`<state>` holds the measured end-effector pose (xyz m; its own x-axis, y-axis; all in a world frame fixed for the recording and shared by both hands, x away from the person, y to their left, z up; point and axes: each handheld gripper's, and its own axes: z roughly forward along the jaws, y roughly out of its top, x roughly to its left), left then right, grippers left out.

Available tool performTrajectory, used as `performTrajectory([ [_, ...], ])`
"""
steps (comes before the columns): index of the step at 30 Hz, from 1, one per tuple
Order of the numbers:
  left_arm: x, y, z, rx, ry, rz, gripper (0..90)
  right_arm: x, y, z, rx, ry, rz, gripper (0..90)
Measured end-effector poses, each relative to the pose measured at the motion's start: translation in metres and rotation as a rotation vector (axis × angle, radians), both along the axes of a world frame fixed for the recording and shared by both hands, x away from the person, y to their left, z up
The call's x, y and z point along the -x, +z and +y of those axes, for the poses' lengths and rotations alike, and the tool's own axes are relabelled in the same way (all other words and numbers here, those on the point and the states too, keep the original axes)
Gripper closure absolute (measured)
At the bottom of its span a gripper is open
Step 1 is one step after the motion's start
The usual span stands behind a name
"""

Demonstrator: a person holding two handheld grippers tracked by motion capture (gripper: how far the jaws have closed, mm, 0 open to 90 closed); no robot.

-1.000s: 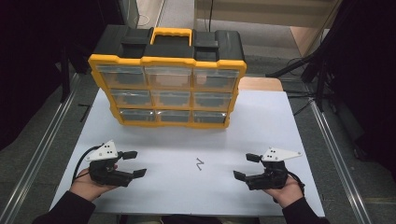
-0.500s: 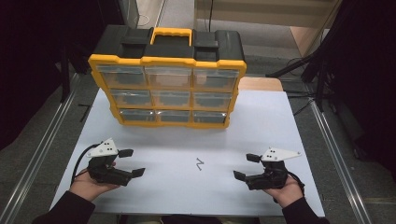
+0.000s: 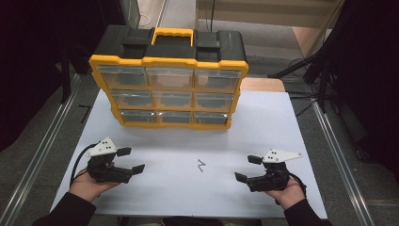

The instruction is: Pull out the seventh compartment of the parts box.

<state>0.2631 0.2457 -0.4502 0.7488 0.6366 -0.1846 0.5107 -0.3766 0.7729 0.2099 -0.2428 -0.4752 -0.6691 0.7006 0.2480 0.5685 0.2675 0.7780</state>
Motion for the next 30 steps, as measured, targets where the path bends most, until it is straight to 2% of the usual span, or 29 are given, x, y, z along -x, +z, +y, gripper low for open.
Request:
performTrajectory([
  [8, -0.004, -0.001, 0.004, 0.013, 0.045, -0.007, 14.4, 0.000, 0.000, 0.000, -0.007, -0.004, 0.006, 15.6],
  [11, -0.006, -0.001, 0.004, 0.009, 0.068, 0.011, 14.4, 0.000, 0.000, 0.001, -0.009, -0.002, 0.007, 15.6],
  [16, -0.008, -0.002, 0.004, -0.005, 0.047, 0.025, 14.4, 0.000, 0.000, 0.001, -0.006, 0.001, 0.012, 15.6],
  [23, -0.012, -0.002, 0.001, -0.021, 0.055, 0.007, 14.4, -0.001, -0.001, 0.002, -0.004, 0.001, 0.014, 15.6],
  [30, -0.021, -0.004, 0.000, -0.035, 0.043, 0.014, 14.5, -0.001, -0.001, 0.004, -0.019, 0.009, 0.015, 15.6],
])
